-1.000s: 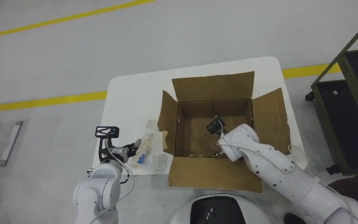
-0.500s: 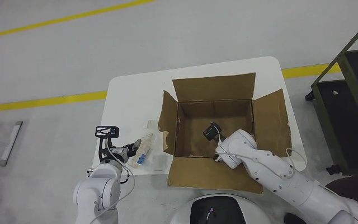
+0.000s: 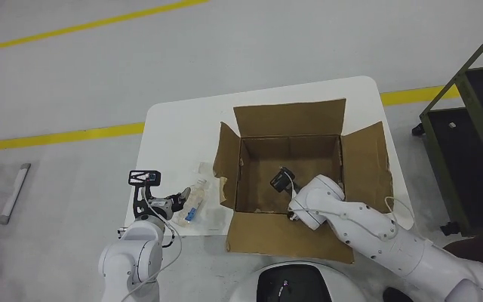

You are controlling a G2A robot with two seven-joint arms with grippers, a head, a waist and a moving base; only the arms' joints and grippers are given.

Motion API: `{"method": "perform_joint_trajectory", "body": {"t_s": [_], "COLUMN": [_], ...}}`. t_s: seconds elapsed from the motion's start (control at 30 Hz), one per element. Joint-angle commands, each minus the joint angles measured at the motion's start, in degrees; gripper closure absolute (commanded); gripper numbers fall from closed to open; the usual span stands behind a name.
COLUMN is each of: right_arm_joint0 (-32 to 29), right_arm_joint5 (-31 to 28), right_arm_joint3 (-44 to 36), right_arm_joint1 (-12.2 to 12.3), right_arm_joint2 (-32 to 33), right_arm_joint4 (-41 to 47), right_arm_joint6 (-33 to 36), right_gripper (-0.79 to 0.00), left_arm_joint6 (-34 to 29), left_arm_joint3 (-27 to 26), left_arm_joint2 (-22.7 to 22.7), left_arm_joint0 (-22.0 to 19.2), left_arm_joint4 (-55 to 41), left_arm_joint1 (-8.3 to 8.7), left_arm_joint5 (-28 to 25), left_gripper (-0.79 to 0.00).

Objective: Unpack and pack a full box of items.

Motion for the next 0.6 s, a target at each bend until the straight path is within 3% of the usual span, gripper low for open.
{"method": "perform_joint_trajectory", "body": {"t_s": [0.0,0.33,0.57], "right_arm_joint0": [-0.3,-7.36,-8.7], "right_arm_joint5": [1.29,2.93,2.81], "right_arm_joint3": [-0.87,-11.6,-11.09], "right_arm_joint1": [0.5,3.27,3.87], "right_arm_joint2": [-0.09,5.44,6.0], "right_arm_joint4": [-0.87,-6.47,-6.11], "right_arm_joint6": [0.0,0.0,0.0], "right_gripper": [-0.785,-0.785,-0.785], "left_arm_joint6": [0.0,0.0,0.0], "left_arm_joint3": [0.0,0.0,0.0], "left_arm_joint2": [0.0,0.0,0.0], "left_arm_joint0": [0.0,0.0,0.0], "left_arm_joint4": [0.0,0.0,0.0], "left_arm_joint1": [0.0,0.0,0.0], "left_arm_joint5": [0.0,0.0,0.0], "left_gripper": [-0.785,-0.785,-0.785]}}
